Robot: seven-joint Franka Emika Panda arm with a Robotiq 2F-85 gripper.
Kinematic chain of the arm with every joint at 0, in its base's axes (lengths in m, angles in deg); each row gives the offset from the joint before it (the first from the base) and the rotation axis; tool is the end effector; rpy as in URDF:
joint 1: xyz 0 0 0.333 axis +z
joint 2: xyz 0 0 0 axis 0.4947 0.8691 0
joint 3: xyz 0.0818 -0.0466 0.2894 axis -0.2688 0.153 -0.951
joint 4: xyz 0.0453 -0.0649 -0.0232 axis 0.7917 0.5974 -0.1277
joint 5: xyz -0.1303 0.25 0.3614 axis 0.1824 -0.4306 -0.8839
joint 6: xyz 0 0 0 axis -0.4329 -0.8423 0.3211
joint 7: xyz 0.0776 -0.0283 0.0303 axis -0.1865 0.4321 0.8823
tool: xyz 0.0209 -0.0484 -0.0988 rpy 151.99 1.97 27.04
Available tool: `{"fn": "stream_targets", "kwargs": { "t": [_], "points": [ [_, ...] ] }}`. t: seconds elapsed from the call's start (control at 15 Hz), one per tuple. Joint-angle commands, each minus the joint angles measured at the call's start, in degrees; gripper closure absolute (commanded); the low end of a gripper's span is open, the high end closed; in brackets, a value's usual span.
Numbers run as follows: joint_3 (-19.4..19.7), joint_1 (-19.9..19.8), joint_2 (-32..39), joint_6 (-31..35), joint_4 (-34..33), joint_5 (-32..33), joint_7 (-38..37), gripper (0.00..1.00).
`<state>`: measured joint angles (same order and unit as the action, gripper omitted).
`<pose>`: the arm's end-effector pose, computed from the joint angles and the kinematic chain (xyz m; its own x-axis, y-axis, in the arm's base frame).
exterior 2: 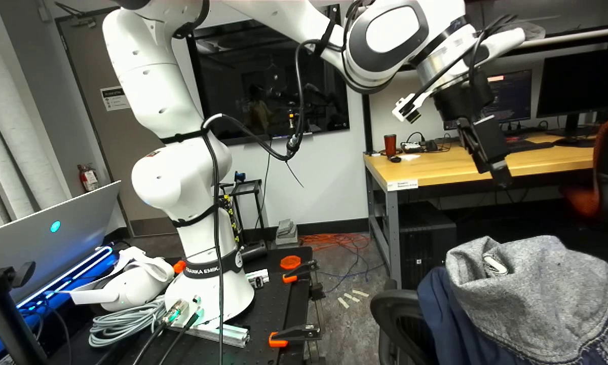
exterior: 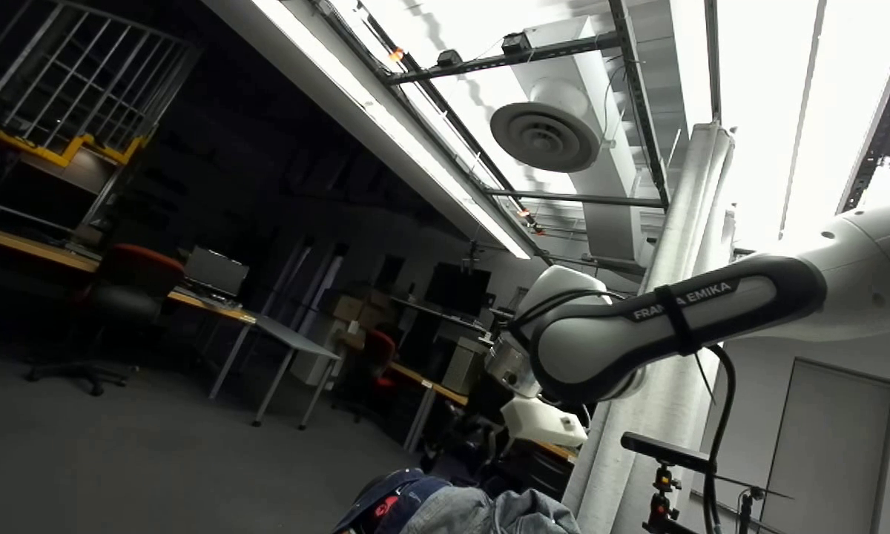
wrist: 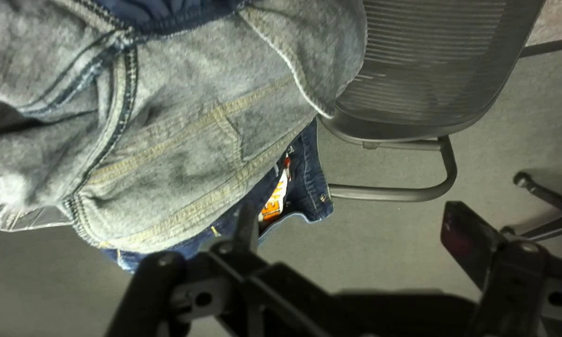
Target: Pick the cloth and put it on the back rest of the chair
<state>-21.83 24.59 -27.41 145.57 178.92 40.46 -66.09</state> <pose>0.5607 -0.0725 0.3723 0.9134 -0.1963 0.3566 -0.2410 -0.9668 0.0851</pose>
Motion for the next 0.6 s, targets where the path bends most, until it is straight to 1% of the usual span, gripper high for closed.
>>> {"fn": "stream_targets", "kwargs": {
  "t": [0.0,0.07,0.27,0.53],
  "points": [
    [-1.09,-0.17,-5.33,2.03,6.87,1.25,2.27,0.0],
    [-1.18,-0.41,-1.58,0.17,2.72,-0.27,1.18,0.0],
    [-1.54,-0.49,-3.32,0.38,5.07,-0.31,1.68,0.0],
    [-1.56,-0.52,-3.68,0.39,5.35,-0.32,1.79,0.0]
  ]
}}
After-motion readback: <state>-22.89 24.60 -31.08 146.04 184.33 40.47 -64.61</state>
